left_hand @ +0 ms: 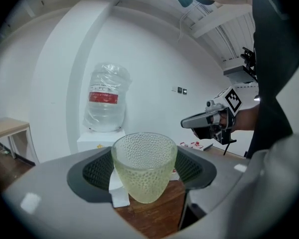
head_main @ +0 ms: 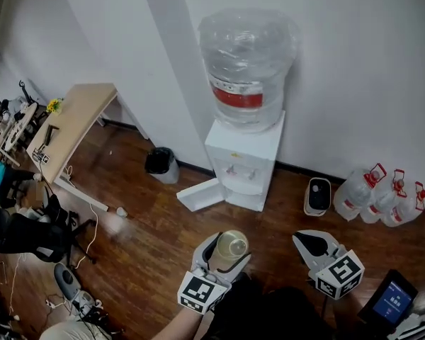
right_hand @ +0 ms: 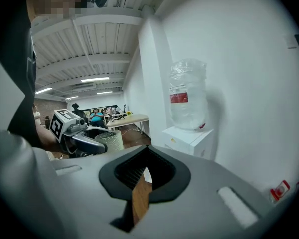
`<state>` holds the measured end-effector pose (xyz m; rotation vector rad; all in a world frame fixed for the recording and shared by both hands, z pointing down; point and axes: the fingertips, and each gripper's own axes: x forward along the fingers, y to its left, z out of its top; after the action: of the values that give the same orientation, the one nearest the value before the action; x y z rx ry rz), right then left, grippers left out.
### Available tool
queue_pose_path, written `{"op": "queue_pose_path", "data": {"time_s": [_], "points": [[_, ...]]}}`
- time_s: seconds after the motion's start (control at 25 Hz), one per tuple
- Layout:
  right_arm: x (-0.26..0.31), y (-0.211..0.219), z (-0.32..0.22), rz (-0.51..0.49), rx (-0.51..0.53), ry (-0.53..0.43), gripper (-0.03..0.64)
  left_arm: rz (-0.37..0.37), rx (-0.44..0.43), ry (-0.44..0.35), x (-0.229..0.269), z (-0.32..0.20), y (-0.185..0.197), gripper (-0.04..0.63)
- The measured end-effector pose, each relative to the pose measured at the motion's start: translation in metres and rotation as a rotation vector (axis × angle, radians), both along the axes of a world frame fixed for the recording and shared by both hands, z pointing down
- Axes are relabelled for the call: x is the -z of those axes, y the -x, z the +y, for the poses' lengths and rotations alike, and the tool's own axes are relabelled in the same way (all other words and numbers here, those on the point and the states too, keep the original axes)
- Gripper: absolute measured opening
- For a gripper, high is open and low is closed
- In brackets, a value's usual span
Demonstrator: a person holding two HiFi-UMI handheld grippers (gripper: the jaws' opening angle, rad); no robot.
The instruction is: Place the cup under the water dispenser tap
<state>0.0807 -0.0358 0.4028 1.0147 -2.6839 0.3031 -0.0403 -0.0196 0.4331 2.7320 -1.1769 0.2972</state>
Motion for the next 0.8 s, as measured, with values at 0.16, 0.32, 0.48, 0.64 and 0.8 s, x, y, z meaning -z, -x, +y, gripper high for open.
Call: {"op": "queue_pose_path", "data": {"time_s": [0.16,0.32,0.48,0.64,0.8], "points": [[-0.007,0.006,-0.023,0.015,-0.019,0.015,0.002,0.007,-0.027,0.014,-0.014,-0.044,0.006,0.268],[-0.012,-0.005,-0.055,0.013,-0.044,0.042,0.002,0.0,-0.025,0.091,-0.047,-0.082,0.002,0.268],[-0.022,-0.024,-0.093,0.025,-0.04,0.06,0.002,-0.016,0.012,0.139,-0.081,-0.126,-0.001,0.268],[-0.026,-0.047,-0.139,0.019,-0.024,0.067,0.002,-0.03,0.06,0.172,-0.111,-0.163,-0.003,0.268],[-0.035,-0.061,-0.176,0.028,0.041,0.076,0.002,-0.058,0.103,0.205,-0.145,-0.196,-0.002,0.268]]}}
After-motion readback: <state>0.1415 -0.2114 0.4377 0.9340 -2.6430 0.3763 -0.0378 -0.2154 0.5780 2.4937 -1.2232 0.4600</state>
